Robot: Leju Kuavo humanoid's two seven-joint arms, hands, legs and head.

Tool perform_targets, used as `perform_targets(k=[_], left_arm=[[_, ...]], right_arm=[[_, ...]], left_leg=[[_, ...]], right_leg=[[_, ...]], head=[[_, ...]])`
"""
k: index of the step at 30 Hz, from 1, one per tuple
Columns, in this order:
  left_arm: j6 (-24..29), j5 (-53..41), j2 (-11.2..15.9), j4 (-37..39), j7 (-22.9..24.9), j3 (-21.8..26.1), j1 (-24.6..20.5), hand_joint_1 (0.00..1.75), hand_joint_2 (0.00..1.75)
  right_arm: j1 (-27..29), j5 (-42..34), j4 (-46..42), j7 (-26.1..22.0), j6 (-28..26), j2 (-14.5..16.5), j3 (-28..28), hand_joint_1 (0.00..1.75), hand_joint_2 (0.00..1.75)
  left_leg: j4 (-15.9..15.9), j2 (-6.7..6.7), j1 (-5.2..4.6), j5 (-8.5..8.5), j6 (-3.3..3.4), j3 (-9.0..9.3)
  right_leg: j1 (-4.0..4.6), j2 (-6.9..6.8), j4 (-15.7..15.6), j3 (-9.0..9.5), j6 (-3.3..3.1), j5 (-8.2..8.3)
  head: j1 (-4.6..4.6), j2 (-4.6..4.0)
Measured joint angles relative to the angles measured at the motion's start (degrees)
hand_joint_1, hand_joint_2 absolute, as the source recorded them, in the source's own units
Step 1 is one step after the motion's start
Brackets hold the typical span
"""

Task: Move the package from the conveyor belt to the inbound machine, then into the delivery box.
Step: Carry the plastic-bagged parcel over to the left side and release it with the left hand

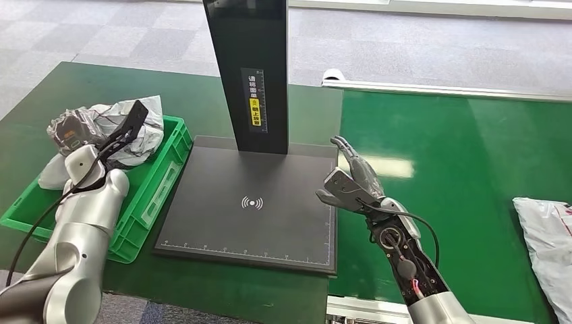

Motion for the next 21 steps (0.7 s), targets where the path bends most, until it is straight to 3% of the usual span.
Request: perform_targets(k=[2, 4, 5, 8, 9, 15, 18, 21], left_arm=[[-0.31, 0.00, 1.58, 3.66, 0.52, -2.42, -1.79, 1.71, 0.00], [0.57, 0.00, 2.68, 6.06, 0.65, -3.79, -3.22, 1.62, 0.00], [1.13, 0.01, 3.07, 7.02, 0.56, -4.16, -3.80, 1.36, 0.00], [2.59, 0.10, 3.82, 9.22, -0.39, -4.72, -4.96, 0.18, 0.00], [3.38, 0.14, 3.95, 9.70, -0.82, -4.79, -5.13, 0.02, 0.00], [15.53, 1.04, 4.35, 9.45, -7.82, -4.77, -4.58, 0.00, 0.00], [17.28, 2.57, 4.23, 4.36, -13.64, -4.23, -2.41, 0.00, 0.00], [17.48, 4.05, 3.45, -2.04, -19.59, -2.63, 0.11, 0.00, 1.31]], right_arm=[[-0.10, -0.02, 0.29, 0.07, 0.03, 0.02, 0.07, 0.00, 1.75], [-0.05, -0.02, 0.35, 0.32, 0.06, 0.05, 0.14, 0.00, 1.75], [-0.02, -0.01, 0.35, 0.49, 0.07, 0.04, 0.18, 0.00, 1.75], [0.02, -0.01, 0.34, 0.98, 0.41, -0.03, 0.28, 0.00, 1.75], [0.01, -0.02, 0.33, 1.10, 0.59, -0.06, 0.32, 0.00, 1.75], [0.22, -0.54, 0.04, 1.42, 1.01, -0.51, 0.45, 0.00, 1.75], [0.53, -1.13, -0.37, 1.44, 1.01, -1.02, 0.52, 0.00, 1.75], [0.70, -1.54, -0.55, 1.40, 1.00, -1.47, 0.60, 0.00, 1.75]], left_leg=[[0.00, 0.00, 0.00, 0.00, 0.00, -0.03], [0.00, -0.02, 0.00, 0.00, 0.00, -0.05], [0.00, -0.03, 0.00, 0.00, 0.00, -0.06], [0.00, -0.05, 0.00, 0.00, 0.00, -0.09], [0.00, -0.05, 0.00, 0.00, 0.00, -0.10], [0.00, -0.09, 0.00, 0.00, -0.01, -0.09], [0.00, -0.08, -0.01, 0.00, -0.01, -0.09], [0.00, -0.07, -0.01, 0.00, -0.01, -0.09]], right_leg=[[0.00, 0.02, 0.01, -0.03, -0.01, 0.01], [0.00, 0.01, 0.01, -0.06, -0.01, 0.00], [0.00, 0.01, 0.01, -0.08, 0.00, -0.01], [0.00, 0.00, 0.01, -0.10, 0.00, -0.01], [0.00, 0.00, 0.01, -0.10, 0.00, -0.01], [0.00, -0.02, 0.01, -0.07, 0.00, -0.01], [0.00, -0.02, 0.00, -0.07, 0.00, -0.01], [0.00, -0.01, 0.00, -0.09, 0.00, -0.01]], head=[[0.01, 0.01], [-0.01, 0.00], [-0.01, 0.00], [0.00, -0.01], [0.00, 0.00], [0.00, -0.01], [-0.01, 0.00], [-0.01, -0.01]])
